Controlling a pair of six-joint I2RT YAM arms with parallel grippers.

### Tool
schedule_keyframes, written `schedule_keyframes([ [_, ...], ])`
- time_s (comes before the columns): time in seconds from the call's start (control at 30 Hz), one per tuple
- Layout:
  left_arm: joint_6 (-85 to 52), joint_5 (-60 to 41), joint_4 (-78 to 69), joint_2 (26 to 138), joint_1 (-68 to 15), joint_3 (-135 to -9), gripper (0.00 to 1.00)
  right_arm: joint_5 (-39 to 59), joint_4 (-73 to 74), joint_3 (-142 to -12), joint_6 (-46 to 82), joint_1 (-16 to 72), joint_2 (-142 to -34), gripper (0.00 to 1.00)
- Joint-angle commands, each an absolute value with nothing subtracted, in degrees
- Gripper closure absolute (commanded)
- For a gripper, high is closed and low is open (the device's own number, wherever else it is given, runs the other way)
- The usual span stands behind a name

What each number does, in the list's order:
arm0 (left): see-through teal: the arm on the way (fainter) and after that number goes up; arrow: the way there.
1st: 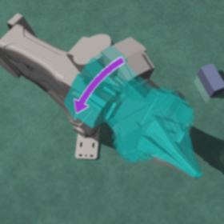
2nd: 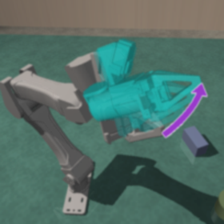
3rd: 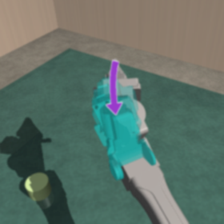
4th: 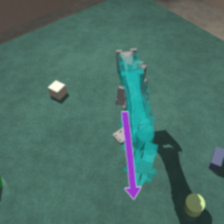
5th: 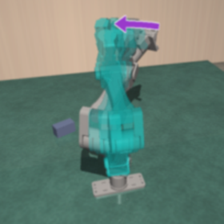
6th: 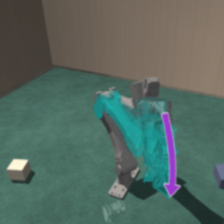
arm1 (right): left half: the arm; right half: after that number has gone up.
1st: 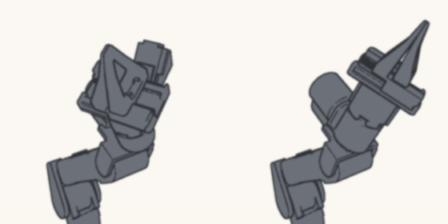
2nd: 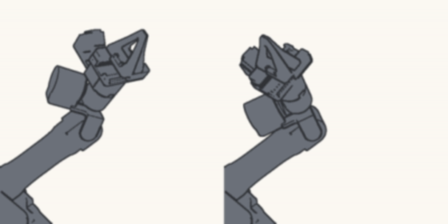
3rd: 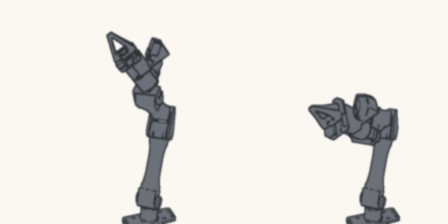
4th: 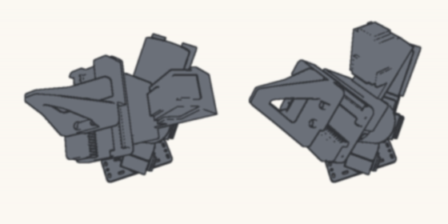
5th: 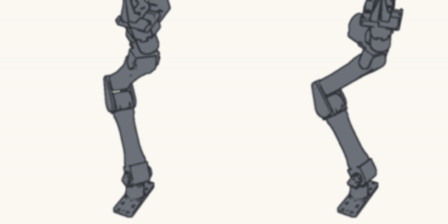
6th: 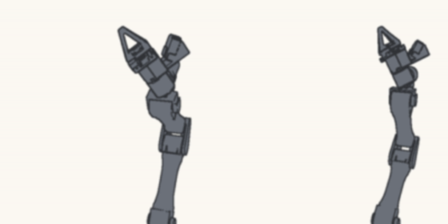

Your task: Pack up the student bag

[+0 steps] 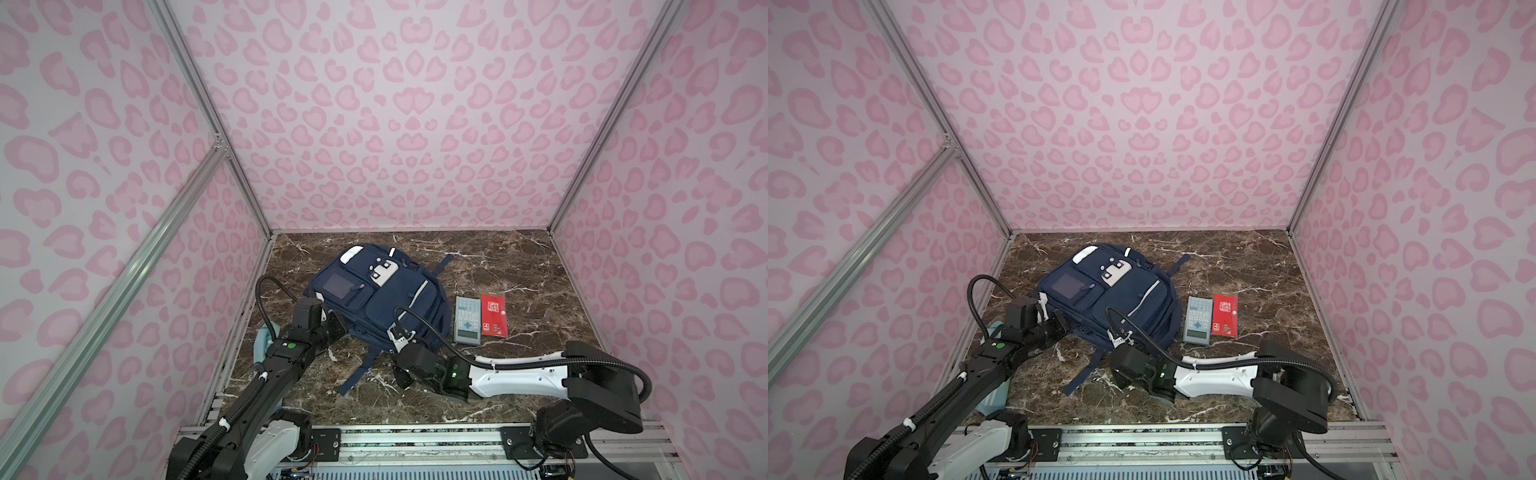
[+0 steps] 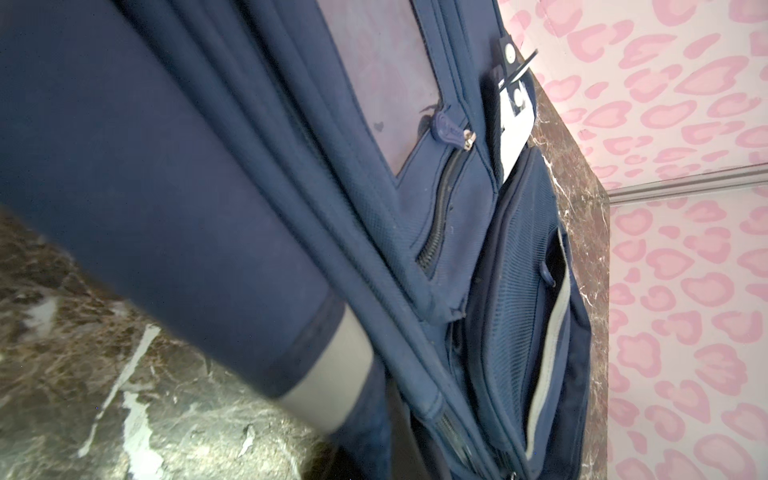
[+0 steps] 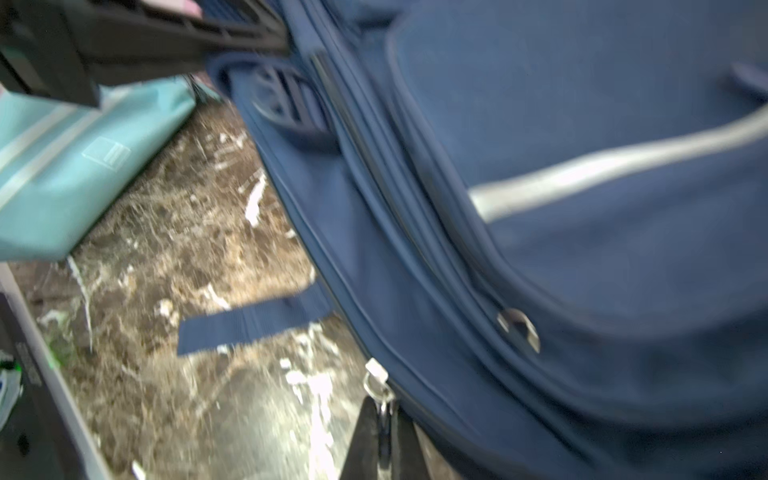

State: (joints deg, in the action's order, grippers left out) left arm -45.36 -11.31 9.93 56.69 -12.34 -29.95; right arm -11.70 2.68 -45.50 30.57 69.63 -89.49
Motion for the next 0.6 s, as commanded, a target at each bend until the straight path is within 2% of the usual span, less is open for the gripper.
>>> schedule_keyframes([
  [0.0, -45.9, -8.0, 0.7, 56.3, -11.8, -28.9, 0.97, -9.8, -4.6, -42.5, 31.5, 67.7, -86.7, 1.0],
  [0.2, -42.8, -2.2, 2.7, 61.4, -10.0, -33.4, 0.97, -13.4, -16.1, -43.1, 30.2, 60.4, -84.3, 1.0],
  [0.33, -44.5, -1.1, -2.7, 65.7, -10.1, -33.2, 0.96, -11.5, -13.7, -45.5, 30.9, 62.2, -86.8, 1.0],
  [0.37, -44.1, -1.2, -2.4, 66.9, -10.2, -34.3, 0.9, -10.7, -12.7, -46.9, 31.4, 63.2, -87.9, 1.0],
  [0.4, -43.5, -1.5, -1.8, 68.3, -10.2, -35.8, 0.78, -9.5, -10.9, -48.8, 31.8, 64.4, -89.3, 1.0],
  [0.43, -43.4, -1.1, -0.9, 68.4, -10.2, -36.9, 0.63, -8.9, -8.8, -50.9, 32.4, 65.4, -91.1, 1.0],
  [0.5, -43.5, 1.9, -0.6, 64.6, -10.9, -36.0, 0.23, -6.7, -5.1, -55.4, 34.2, 65.9, -94.6, 1.0],
  [0.53, -43.7, 3.7, 0.0, 61.6, -11.4, -35.2, 0.12, -5.7, -3.9, -58.2, 35.1, 65.9, -96.8, 1.0],
  [0.57, -43.9, 4.5, 1.4, 59.2, -11.5, -34.8, 0.09, -6.1, -5.1, -61.6, 36.3, 65.9, -99.0, 1.0],
])
